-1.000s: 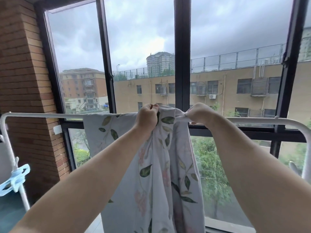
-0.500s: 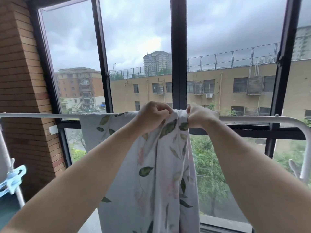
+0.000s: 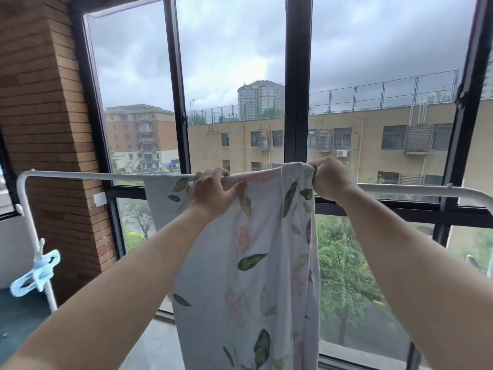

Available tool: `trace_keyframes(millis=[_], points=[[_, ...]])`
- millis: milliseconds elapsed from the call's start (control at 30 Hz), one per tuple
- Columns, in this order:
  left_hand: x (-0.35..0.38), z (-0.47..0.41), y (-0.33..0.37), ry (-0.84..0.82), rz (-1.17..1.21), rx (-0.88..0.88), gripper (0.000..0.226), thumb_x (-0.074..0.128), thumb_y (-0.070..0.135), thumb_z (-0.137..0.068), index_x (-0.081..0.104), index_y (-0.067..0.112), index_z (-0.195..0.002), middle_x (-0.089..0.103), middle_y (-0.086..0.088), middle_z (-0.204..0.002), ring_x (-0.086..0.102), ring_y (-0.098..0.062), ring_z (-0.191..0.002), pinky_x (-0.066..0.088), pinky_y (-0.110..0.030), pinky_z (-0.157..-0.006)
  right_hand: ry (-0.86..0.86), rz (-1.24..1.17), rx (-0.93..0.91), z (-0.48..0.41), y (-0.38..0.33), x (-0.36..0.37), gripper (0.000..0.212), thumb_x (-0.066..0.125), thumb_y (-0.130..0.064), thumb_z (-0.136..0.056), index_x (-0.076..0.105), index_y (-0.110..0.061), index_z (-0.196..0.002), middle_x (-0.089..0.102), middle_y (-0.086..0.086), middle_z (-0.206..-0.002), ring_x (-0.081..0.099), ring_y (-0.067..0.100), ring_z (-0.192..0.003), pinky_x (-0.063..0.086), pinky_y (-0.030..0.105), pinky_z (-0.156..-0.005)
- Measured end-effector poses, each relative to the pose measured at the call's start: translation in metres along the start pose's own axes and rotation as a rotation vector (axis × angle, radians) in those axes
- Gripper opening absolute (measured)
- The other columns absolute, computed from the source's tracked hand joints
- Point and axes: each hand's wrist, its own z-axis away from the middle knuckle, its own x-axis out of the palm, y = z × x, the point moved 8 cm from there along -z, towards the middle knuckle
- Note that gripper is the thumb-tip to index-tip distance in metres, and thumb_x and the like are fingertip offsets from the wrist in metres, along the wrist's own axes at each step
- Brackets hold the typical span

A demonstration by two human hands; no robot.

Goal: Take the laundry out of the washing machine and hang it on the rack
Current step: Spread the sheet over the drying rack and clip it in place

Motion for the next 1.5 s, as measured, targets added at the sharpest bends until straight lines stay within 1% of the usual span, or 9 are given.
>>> trace_keyframes(millis=[100,233,367,600,867,967,1133,1300,1500], points=[[-0.009,0.002,-0.018,0.056,-0.032,0.023,0.052,0.048,0.071,-0.088,0.065,0.028,-0.111,0.066,0.003,-0.11,0.055,-0.024,-0.107,0.031,-0.04,-0.086,0.249,-0.18,-0.062,-0.001,-0.006,-0.02,0.034,0.054,0.002,-0.086,0.07,-0.011,-0.058,0.066,0.002,-0.059,0.059,0.027,-0.058,0.043,0.025,-0.044],[-0.01,0.001,-0.035,0.075,-0.001,0.006,0.035,0.056,0.048,-0.091,0.063,0.027,-0.118,0.065,0.001,-0.12,0.053,-0.025,-0.118,0.031,-0.041,-0.092,0.508,-0.202,0.094,0.005,0.016,-0.036,0.018,0.058,-0.003,-0.088,0.066,-0.01,-0.074,0.06,0.003,-0.067,0.051,0.02,-0.064,0.04,0.026,-0.055],[-0.01,0.006,-0.068,0.073,0.001,-0.138,0.048,0.059,0.036,-0.09,0.053,0.018,-0.134,0.053,-0.005,-0.139,0.04,-0.028,-0.134,0.035,-0.048,-0.105,0.49,-0.275,0.155,0.001,0.027,-0.038,0.023,0.059,-0.005,-0.082,0.059,-0.013,-0.06,0.051,-0.001,-0.053,0.046,0.023,-0.056,0.032,0.027,-0.051],[-0.004,0.025,-0.149,0.089,0.324,-0.737,0.086,0.07,0.057,-0.081,0.035,0.002,-0.137,0.053,-0.019,-0.133,0.053,-0.041,-0.119,0.049,-0.046,-0.087,0.478,-0.45,0.173,0.008,0.017,-0.032,0.022,0.059,-0.01,-0.077,0.062,-0.006,-0.055,0.041,-0.003,-0.043,0.038,0.016,-0.044,0.031,0.019,-0.042],[-0.004,0.01,-0.171,0.055,0.692,-0.703,0.026,0.068,0.023,-0.085,0.064,0.01,-0.107,0.068,-0.01,-0.101,0.066,-0.028,-0.09,0.058,-0.039,-0.079,0.241,-1.027,0.402,-0.004,-0.016,0.011,0.01,0.07,-0.023,-0.087,0.08,-0.019,-0.084,0.076,0.002,-0.075,0.073,0.023,-0.08,0.063,0.032,-0.067],[-0.005,0.001,-0.172,-0.022,0.935,-0.721,0.024,0.069,0.016,-0.084,0.064,0.008,-0.106,0.07,-0.014,-0.104,0.069,-0.031,-0.093,0.059,-0.047,-0.086,0.198,-1.049,0.301,-0.018,-0.039,0.012,0.011,0.072,-0.026,-0.086,0.082,-0.03,-0.089,0.076,0.005,-0.087,0.074,0.027,-0.089,0.063,0.042,-0.079],[-0.02,-0.016,-0.168,-0.078,0.928,-0.588,0.019,0.063,0.006,-0.085,0.061,0.009,-0.103,0.069,-0.013,-0.104,0.069,-0.028,-0.093,0.06,-0.043,-0.079,0.342,-0.678,0.037,-0.025,-0.076,-0.016,0.022,0.066,-0.043,-0.084,0.075,-0.048,-0.065,0.067,-0.031,-0.07,0.061,-0.008,-0.063,0.045,0.011,-0.056],[-0.032,-0.035,-0.163,-0.057,1.029,-0.552,0.017,0.062,-0.001,-0.082,0.061,0.007,-0.096,0.069,-0.014,-0.09,0.074,-0.021,-0.067,0.057,-0.03,-0.055,0.394,-0.535,-0.19,-0.042,-0.125,-0.024,0.016,0.063,-0.033,-0.092,0.079,-0.029,-0.09,0.061,-0.035,-0.058,0.056,-0.019,-0.056,0.037,0.001,-0.053],[-0.024,-0.049,-0.17,-0.115,1.077,-0.54,0.02,0.057,-0.003,-0.086,0.061,0.003,-0.105,0.067,-0.019,-0.097,0.07,-0.032,-0.086,0.058,-0.036,-0.064,0.357,-0.567,-0.301,-0.079,-0.168,0.003,0.018,0.067,-0.026,-0.094,0.08,-0.015,-0.099,0.064,-0.028,-0.074,0.057,-0.02,-0.063,0.041,0.004,-0.064]])
